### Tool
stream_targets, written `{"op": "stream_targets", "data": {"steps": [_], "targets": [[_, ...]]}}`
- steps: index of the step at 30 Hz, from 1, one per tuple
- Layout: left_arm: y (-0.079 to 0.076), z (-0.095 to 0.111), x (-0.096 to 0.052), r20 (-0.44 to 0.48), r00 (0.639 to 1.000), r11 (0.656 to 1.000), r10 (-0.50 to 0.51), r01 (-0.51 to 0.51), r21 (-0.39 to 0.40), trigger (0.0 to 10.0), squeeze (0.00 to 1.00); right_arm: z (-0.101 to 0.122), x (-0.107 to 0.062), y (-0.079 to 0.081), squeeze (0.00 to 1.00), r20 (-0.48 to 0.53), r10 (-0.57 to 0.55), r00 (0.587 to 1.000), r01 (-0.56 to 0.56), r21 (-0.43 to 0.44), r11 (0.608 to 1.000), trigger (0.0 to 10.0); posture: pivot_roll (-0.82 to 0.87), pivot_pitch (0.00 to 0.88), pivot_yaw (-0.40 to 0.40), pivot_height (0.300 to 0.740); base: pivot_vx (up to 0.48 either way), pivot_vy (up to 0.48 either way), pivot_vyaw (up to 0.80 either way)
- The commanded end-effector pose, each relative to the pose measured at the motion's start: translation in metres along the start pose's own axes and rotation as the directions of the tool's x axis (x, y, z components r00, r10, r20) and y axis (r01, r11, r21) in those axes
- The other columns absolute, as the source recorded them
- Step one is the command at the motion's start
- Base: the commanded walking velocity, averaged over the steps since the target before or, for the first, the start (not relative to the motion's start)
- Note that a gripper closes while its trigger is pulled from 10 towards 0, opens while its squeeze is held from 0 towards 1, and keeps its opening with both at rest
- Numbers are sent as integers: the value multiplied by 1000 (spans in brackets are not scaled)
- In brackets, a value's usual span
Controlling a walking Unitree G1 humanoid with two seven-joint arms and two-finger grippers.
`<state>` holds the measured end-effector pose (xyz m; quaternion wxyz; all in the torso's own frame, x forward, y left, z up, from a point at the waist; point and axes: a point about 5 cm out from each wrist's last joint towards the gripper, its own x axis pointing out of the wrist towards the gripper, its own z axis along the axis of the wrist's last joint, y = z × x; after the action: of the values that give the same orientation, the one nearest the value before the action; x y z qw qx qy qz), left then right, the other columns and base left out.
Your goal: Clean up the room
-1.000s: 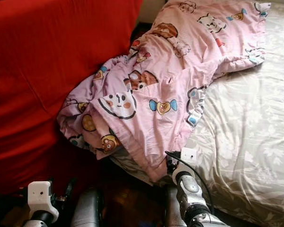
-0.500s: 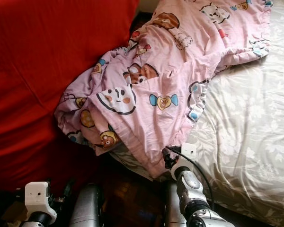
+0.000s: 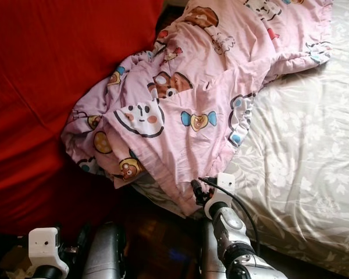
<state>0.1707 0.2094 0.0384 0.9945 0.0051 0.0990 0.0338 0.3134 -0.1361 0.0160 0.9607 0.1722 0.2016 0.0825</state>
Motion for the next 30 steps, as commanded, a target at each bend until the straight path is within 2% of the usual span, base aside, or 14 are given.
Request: {"op": "stream_targets", "data": {"steps": [1, 2, 3, 30], "targets": [[3, -8, -7, -45, 999, 1000, 18, -18, 4, 10000, 0, -17, -1, 12, 0, -65, 47, 997, -46, 20, 999, 4431, 169, 337, 29, 592, 0, 0, 0], [2, -8, -7, -45, 999, 1000, 19, -19, 4, 10000, 0, -17, -1, 12, 0, -65, 47, 997, -46, 19, 999, 1529, 170, 336, 28, 592, 0, 0, 0], [2, -8, -7, -46, 999, 1000, 20, -19, 3, 10000, 0, -17, -1, 11, 0, -66, 47, 997, -46, 19, 999, 0, 171, 336, 28, 592, 0, 0, 0], [4, -16, 5, -50, 998, 999, 48, -48, -2, 10000, 0, -23, -11, -13, 0, -59, -95, 994, 96, 14, 995, 0, 152, 279, 7, 592, 0, 0, 0]]}}
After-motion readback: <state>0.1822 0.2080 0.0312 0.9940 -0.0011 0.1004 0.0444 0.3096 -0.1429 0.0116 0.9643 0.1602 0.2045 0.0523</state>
